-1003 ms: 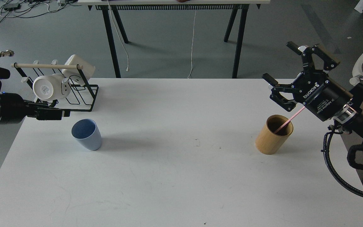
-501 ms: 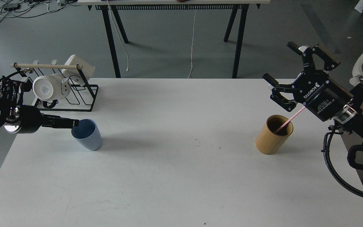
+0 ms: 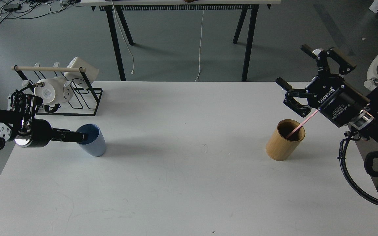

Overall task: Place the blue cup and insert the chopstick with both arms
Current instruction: 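Lower the left gripper onto the blue cup and grasp it, then carry the blue cup toward the table center and set it down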

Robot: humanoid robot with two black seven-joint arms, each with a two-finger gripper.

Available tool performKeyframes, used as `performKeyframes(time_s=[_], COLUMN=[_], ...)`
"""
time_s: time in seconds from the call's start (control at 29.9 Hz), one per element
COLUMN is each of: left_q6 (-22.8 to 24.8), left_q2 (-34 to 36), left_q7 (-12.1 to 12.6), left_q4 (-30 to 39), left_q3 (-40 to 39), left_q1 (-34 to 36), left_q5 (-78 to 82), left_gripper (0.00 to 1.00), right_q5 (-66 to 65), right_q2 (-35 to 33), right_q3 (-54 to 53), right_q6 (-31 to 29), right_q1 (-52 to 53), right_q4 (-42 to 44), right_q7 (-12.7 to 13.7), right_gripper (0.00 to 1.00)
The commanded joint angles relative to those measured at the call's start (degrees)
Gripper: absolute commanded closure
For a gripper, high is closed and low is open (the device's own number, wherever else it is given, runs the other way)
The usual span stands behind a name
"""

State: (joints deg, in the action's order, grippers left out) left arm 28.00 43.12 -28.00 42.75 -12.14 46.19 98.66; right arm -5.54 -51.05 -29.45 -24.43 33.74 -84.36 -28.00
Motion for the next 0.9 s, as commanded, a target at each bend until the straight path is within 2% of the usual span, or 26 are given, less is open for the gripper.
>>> performKeyframes(time_s=[0.0, 0.23, 0.53, 0.63, 0.7, 0.77, 0.87], left_q6=[0.0, 0.0, 0.0, -0.05, -1.1, -1.71, -1.98], left_q2=[-0.31, -0.23, -0.4, -0.4, -0.4, -0.4, -0.23], left_q7=[0.0, 0.0, 0.0, 0.0, 0.0, 0.0, 0.0], left_q4=[-0.47, -0.74, -0.74, -0.74, -0.74, -0.74, -0.3], left_q3=[0.01, 0.01, 0.01, -0.08, -0.08, -0.08, -0.25], left_q1=[-0.48, -0.84, -1.01, -1.1, -1.1, -1.01, -0.66], left_q5=[-0.05, 0.04, -0.05, -0.05, -0.05, -0.22, -0.75], left_gripper=[0.06, 0.32, 0.55, 0.73, 0.93, 0.98, 1.0], right_q5=[0.0, 0.0, 0.0, 0.0, 0.0, 0.0, 0.0], right_q2=[-0.02, -0.11, -0.11, -0.11, -0.11, -0.11, -0.11], right_q3=[0.0, 0.0, -0.17, -0.17, -0.17, -0.26, -0.26], right_q6=[0.08, 0.08, 0.0, 0.0, 0.0, 0.0, 0.0], right_q1=[-0.34, -0.69, -1.4, -1.4, -1.4, -1.4, -1.4], right_q4=[-0.01, -0.01, -0.01, -0.01, -0.01, -0.01, -0.01], right_q7=[0.0, 0.0, 0.0, 0.0, 0.0, 0.0, 0.0], right_gripper=[0.06, 0.06, 0.06, 0.06, 0.06, 0.06, 0.06])
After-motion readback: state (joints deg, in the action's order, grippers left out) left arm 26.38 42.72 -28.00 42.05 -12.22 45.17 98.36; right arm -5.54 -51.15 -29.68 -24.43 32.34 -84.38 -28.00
